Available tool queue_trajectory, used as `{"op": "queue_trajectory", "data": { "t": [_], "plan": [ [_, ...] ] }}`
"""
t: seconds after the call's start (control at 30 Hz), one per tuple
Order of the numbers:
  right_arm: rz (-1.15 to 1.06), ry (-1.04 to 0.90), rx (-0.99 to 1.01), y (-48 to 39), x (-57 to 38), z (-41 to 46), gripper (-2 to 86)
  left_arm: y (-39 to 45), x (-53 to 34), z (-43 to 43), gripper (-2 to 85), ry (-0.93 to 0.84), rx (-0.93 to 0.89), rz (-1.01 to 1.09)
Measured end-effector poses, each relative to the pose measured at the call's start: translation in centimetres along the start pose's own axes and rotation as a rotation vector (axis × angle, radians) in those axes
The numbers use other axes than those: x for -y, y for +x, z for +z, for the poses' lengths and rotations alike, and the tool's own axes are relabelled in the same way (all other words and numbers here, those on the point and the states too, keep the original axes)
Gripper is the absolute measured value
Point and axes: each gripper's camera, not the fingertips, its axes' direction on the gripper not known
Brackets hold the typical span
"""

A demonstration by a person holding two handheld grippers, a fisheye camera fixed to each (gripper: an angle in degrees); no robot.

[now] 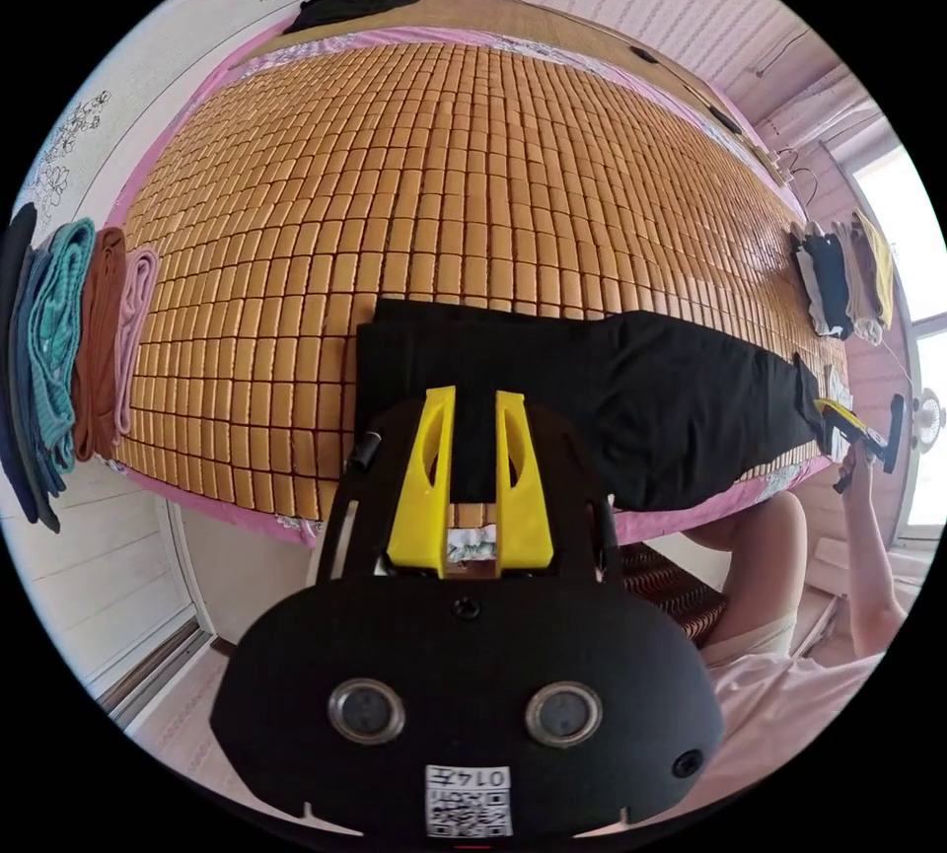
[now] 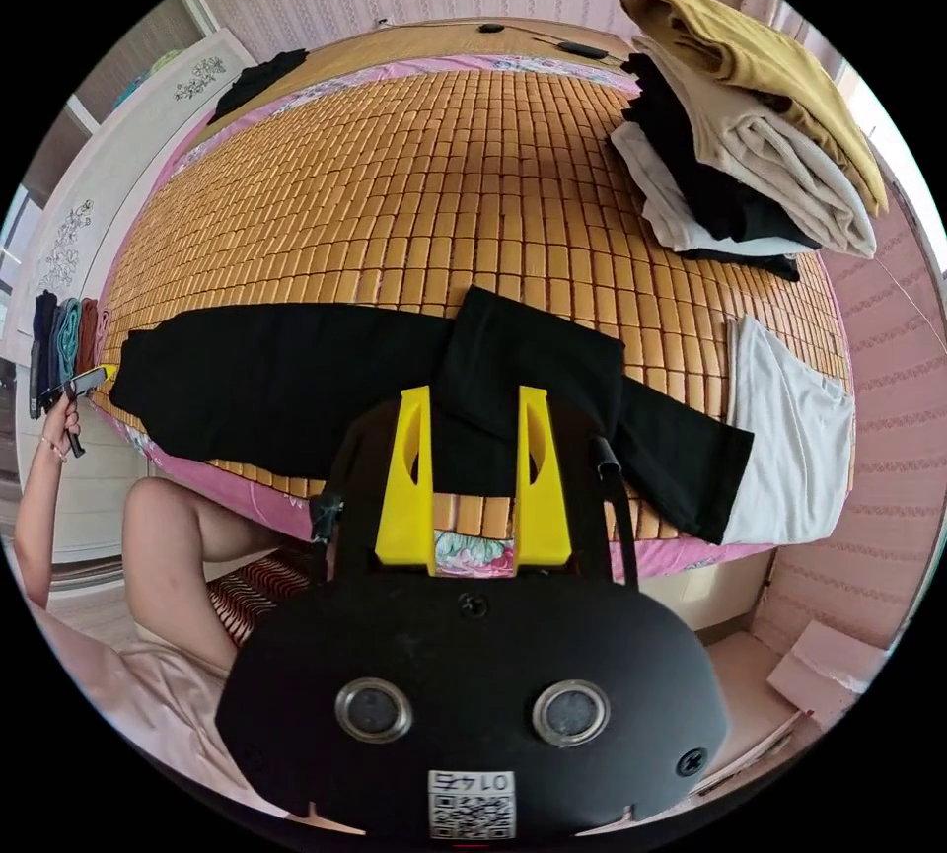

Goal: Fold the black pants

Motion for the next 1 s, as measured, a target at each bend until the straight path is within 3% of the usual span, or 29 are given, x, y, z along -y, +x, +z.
{"op": "queue_trajectory", "data": {
  "t": [0.13, 0.4, 0.53, 0.8, 0.9, 1.0],
  "plan": [
    [-0.01, -0.116, -0.055, -1.7, 2.2, 3.9, 11.8, -0.7, 1.8, 3.4, 6.6, -0.117, 0.039, -0.028],
    [0.045, -0.031, 0.054, -0.2, 1.8, 0.4, 2.4, -3.6, 0.2, 1.3, -0.6, 0.005, -0.043, -0.038],
    [0.092, 0.149, 0.01, 1.8, -0.2, -6.1, 1.2, -5.5, -1.9, -3.5, -0.9, 0.217, -0.167, -0.007],
    [0.246, 0.479, -0.012, 5.9, -9.7, -17.2, 0.2, -10.4, -11.0, -10.5, -1.0, 0.665, -0.232, 0.109],
    [0.378, 0.454, -0.088, 6.1, -14.3, -16.1, -0.5, -14.3, -15.7, -7.6, -1.0, 0.604, -0.178, -0.096],
    [0.531, 0.264, -0.061, 6.6, -17.3, -12.1, -0.7, -18.4, -19.8, -3.3, -0.9, 0.435, -0.193, -0.342]
  ]
}}
